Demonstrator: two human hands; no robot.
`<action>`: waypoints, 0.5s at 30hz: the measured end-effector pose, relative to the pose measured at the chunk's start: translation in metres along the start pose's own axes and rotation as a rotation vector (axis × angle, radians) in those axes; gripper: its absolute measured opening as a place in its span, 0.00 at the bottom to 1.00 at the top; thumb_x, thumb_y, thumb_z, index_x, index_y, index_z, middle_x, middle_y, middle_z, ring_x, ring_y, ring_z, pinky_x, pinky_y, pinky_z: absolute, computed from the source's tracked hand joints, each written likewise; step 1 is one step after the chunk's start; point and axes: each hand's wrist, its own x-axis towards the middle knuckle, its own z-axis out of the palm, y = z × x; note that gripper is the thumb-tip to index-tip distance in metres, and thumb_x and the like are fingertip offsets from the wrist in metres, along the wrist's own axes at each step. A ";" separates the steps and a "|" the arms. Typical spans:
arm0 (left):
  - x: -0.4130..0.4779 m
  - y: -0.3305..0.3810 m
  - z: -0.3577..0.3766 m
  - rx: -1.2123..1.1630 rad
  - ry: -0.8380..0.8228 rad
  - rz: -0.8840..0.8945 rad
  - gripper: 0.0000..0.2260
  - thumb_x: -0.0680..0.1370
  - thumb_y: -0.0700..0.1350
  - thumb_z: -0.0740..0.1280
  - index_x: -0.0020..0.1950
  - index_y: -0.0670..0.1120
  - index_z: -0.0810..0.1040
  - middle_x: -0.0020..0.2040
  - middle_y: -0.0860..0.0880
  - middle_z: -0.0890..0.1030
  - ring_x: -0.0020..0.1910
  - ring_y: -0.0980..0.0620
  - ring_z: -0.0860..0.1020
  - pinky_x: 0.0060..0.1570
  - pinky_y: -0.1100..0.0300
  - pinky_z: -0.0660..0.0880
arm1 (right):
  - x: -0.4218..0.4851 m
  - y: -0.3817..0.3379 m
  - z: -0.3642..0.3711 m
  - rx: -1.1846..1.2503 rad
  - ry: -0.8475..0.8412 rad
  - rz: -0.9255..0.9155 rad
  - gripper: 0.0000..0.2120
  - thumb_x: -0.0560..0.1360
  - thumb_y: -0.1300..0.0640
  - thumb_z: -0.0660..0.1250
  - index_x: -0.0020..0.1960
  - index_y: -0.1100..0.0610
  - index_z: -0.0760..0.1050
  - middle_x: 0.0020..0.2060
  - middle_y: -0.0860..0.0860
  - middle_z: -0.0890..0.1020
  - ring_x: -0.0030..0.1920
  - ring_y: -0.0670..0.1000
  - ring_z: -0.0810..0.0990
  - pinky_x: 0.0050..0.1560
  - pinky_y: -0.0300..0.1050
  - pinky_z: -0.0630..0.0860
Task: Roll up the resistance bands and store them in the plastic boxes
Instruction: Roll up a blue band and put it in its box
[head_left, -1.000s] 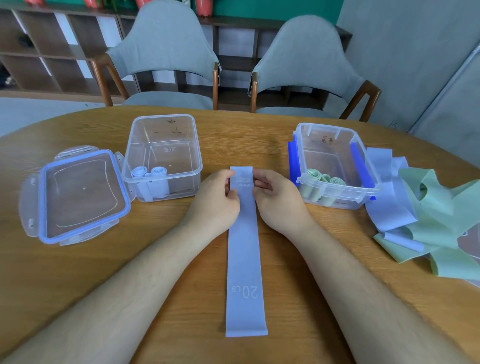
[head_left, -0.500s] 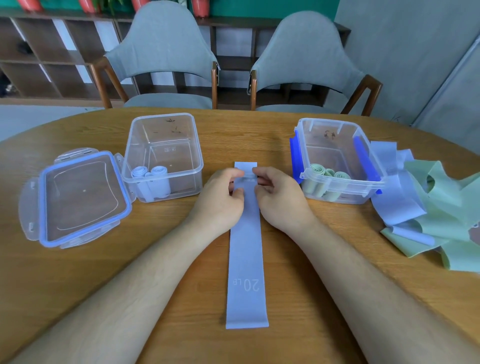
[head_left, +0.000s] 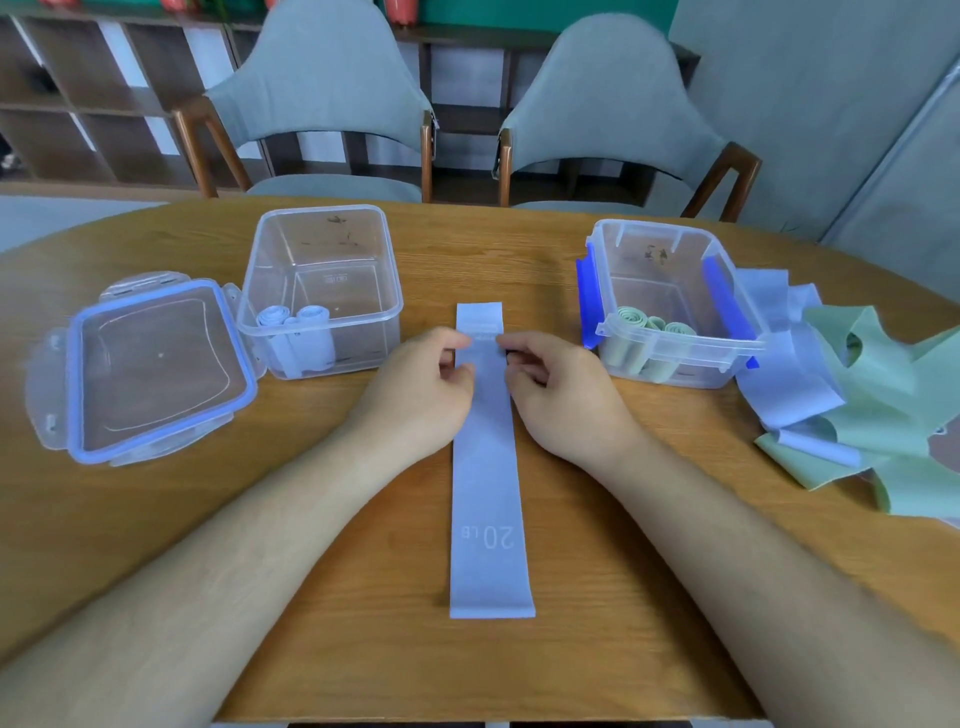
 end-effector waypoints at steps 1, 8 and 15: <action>-0.001 0.000 -0.001 0.014 0.009 -0.004 0.16 0.82 0.46 0.63 0.70 0.49 0.74 0.59 0.53 0.77 0.56 0.56 0.76 0.54 0.65 0.69 | -0.001 0.001 -0.001 0.020 0.000 0.017 0.17 0.78 0.64 0.64 0.66 0.59 0.78 0.55 0.50 0.83 0.54 0.44 0.81 0.53 0.22 0.70; -0.001 -0.004 -0.003 -0.051 -0.071 0.003 0.15 0.82 0.45 0.64 0.69 0.51 0.75 0.62 0.52 0.79 0.58 0.58 0.77 0.49 0.75 0.67 | -0.002 0.003 -0.003 0.007 -0.041 -0.024 0.16 0.77 0.64 0.65 0.64 0.59 0.79 0.55 0.51 0.83 0.54 0.45 0.81 0.57 0.30 0.74; -0.006 -0.007 0.001 0.308 -0.123 0.280 0.17 0.83 0.45 0.62 0.71 0.45 0.74 0.73 0.51 0.71 0.72 0.52 0.65 0.67 0.72 0.53 | -0.008 0.007 -0.007 -0.278 -0.162 -0.355 0.14 0.78 0.65 0.65 0.62 0.61 0.81 0.61 0.57 0.82 0.67 0.49 0.73 0.68 0.24 0.55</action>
